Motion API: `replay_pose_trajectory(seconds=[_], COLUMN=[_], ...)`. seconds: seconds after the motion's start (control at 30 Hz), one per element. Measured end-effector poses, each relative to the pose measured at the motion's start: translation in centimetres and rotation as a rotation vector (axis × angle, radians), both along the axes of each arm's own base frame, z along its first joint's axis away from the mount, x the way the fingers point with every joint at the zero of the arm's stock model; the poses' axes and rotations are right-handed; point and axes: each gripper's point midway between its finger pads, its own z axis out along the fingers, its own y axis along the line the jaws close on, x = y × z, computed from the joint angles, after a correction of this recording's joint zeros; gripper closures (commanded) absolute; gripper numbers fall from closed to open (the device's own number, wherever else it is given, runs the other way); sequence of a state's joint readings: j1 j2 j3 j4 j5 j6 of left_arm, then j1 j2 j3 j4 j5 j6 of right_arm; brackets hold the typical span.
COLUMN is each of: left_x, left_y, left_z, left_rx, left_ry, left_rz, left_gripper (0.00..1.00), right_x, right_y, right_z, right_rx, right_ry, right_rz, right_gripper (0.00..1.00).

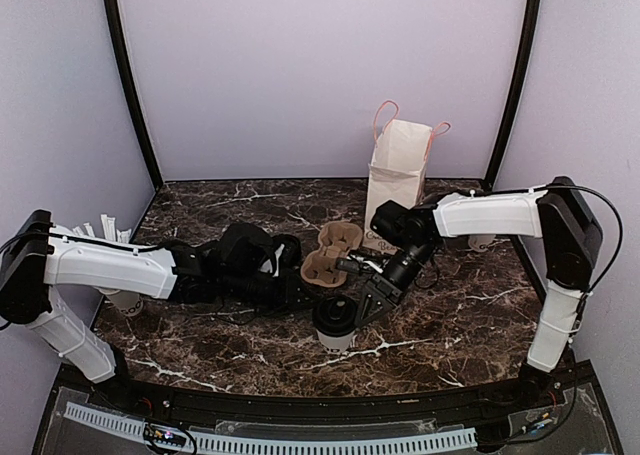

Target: Pack the takeout coffee

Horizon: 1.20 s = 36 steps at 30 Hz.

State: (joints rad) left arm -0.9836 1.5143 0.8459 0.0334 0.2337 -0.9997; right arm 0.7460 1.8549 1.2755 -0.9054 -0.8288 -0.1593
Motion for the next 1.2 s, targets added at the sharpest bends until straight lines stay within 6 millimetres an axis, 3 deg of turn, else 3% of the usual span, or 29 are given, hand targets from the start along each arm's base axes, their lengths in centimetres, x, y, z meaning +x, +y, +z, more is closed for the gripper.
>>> replay_pose_trajectory(seconds=[0.17,0.43,0.67,0.87,1.03,1.2], left_x=[-0.1,-1.0,-1.7,-1.5,-1.3,-1.2], left_y=[0.3,0.8,2.1,2.5,2.0,1.2], left_z=[0.3,0.8,-0.1,1.8,2.6,3.2], left_rx=[0.019,0.108,0.183,0.162,0.134,0.111], left_ry=[-0.003,-0.02,-0.012,-0.072,-0.102,-0.14], left_rz=[0.02,0.03,0.019,0.009,-0.002,-0.039], left_gripper=[0.78,0.77,0.67,0.64,0.63,0.57], right_x=[0.9,5.4,8.2,8.9,8.6,8.0], right_y=[0.0,-0.2,-1.6,-2.2,-2.5,-3.1], right_z=[0.4,1.2,-0.8,-0.2,0.9,1.2], right_rx=[-0.016,-0.052,-0.161,-0.163,-0.142,-0.135], right_ry=[-0.058,-0.247,-0.366,-0.414,-0.447,-0.466], right_rz=[0.007,-0.028,-0.056,-0.065,-0.061,-0.047], right_gripper=[0.41,0.4,0.4,0.4,0.4,0.4])
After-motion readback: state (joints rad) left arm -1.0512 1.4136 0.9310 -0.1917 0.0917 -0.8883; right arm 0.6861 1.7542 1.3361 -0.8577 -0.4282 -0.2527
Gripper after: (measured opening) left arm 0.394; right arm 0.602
